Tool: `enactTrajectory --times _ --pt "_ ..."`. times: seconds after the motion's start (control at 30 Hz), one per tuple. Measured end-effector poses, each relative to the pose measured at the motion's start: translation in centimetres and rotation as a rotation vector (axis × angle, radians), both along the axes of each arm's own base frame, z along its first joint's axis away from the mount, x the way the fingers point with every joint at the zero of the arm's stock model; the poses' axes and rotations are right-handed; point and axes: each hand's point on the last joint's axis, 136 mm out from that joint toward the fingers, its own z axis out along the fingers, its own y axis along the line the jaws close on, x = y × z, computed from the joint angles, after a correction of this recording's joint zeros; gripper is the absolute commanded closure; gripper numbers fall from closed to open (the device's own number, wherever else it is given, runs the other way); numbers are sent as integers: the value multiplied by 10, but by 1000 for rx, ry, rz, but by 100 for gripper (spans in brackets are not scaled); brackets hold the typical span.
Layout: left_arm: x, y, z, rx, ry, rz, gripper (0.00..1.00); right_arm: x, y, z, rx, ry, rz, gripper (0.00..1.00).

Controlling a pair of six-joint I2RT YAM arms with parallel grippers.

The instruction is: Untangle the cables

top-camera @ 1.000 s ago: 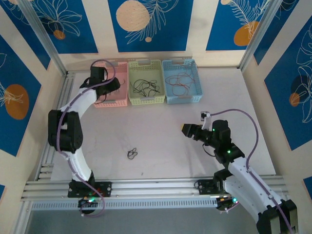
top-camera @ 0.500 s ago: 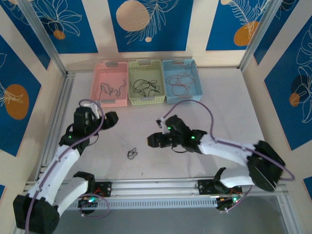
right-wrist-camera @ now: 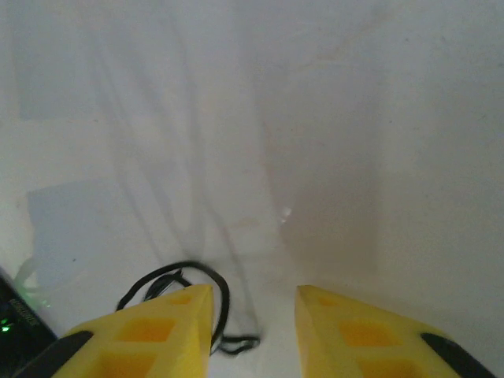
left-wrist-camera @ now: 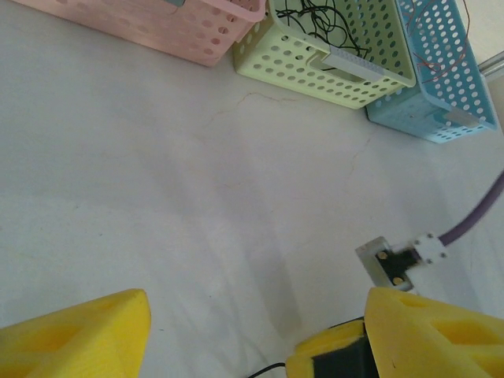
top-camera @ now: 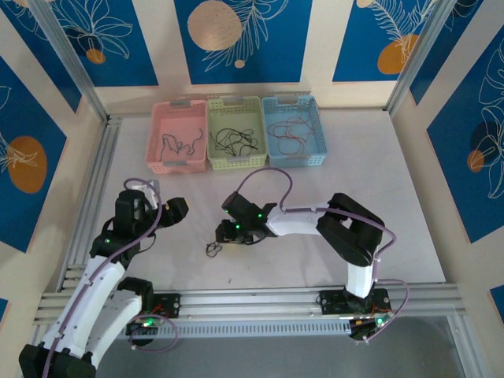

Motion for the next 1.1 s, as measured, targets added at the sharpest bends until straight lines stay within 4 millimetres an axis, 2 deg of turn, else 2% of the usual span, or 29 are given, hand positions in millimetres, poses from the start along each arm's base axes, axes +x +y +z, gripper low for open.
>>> enactTrajectory --times 0.47,0.57,0.8,0.87,1.0,1.1 --pt "-4 -2 -11 -2 28 -11 28 -8 14 0 50 59 32 74" --pt "-4 -2 -12 -2 31 -12 28 -12 17 -3 55 74 42 79" --pt "-5 -5 -13 -19 32 -27 28 -12 24 2 85 76 48 99" --pt "-6 -8 -11 -38 35 -37 28 -9 24 5 97 66 50 100" --pt "-11 -23 -4 -110 21 -108 28 -1 18 32 167 -2 60 100" --pt "-20 -39 13 -199 -19 -191 28 13 1 77 272 -111 48 100"
